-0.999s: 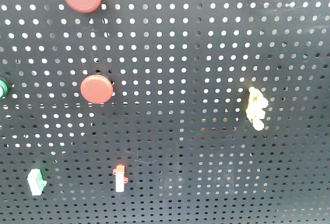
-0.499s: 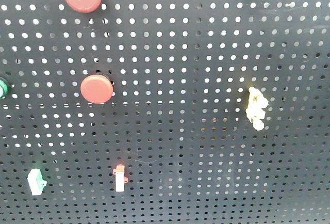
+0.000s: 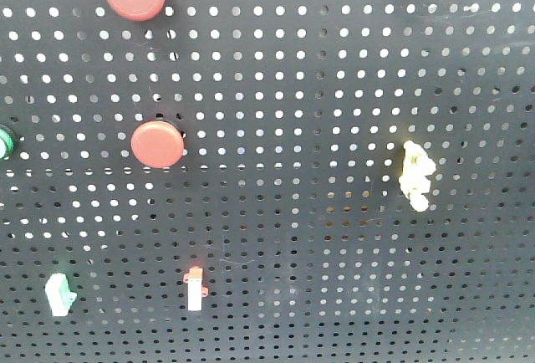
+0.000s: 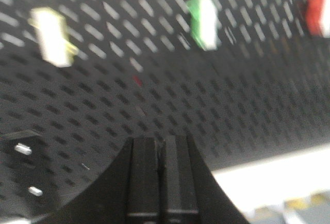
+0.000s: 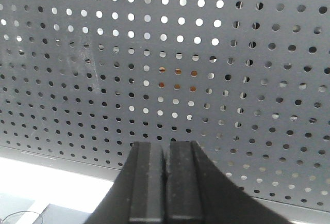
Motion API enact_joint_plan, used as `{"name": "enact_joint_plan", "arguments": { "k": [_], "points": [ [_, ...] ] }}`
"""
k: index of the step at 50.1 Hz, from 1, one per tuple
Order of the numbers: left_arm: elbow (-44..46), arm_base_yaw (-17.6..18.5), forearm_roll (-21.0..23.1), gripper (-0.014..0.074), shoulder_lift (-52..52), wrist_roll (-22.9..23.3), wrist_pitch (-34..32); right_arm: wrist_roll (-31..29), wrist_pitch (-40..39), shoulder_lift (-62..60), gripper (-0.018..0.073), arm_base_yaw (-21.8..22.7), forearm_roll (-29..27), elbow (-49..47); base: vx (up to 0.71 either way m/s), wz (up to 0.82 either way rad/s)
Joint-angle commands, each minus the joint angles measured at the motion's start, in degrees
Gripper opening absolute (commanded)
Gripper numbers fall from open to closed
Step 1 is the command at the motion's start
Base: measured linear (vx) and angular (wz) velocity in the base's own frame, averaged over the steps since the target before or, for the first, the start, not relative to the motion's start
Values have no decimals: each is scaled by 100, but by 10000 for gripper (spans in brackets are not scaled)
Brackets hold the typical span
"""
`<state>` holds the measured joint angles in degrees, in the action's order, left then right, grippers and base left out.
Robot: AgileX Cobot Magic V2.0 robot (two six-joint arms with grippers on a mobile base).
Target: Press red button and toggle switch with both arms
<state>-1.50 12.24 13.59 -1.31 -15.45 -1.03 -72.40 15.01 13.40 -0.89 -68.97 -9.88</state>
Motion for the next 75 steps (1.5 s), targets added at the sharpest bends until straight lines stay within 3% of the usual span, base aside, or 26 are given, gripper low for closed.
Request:
{"name": "enact_joint_plan", "arguments": {
  "k": [1, 49, 54, 57, 60, 68, 72, 75],
  "points": [
    [-202, -185, -261, 2, 214, 301, -117, -16, -137, 44, -3, 46, -111, -168, 0, 0],
    [-207, -221, -233, 2, 291, 302, 15, -16, -140, 44, -3, 46, -111, -168, 0, 0],
    [-207, -221, -233, 2, 291, 302, 15, 59, -135, 44, -3, 46, 421, -168, 0, 0],
    [-207, -221, -233, 2, 291, 302, 15, 765, -8, 44, -3, 46, 1093, -168, 0, 0],
    [-207, -221, -233, 2, 291, 302, 15, 1796, 75, 44, -3, 46, 2150, -168, 0, 0],
    [-207, -221, -233, 2, 291, 302, 15, 6158, -39, 44, -3, 46, 5997, -148, 0, 0],
    [-207, -221, -233, 2, 291, 302, 15, 7472, -582, 44, -3, 46, 7224, 34, 0, 0],
    [-207, -221, -233, 2, 291, 302, 15, 8051, -1138, -6, -3, 46, 7630, 310, 0, 0]
  ]
}}
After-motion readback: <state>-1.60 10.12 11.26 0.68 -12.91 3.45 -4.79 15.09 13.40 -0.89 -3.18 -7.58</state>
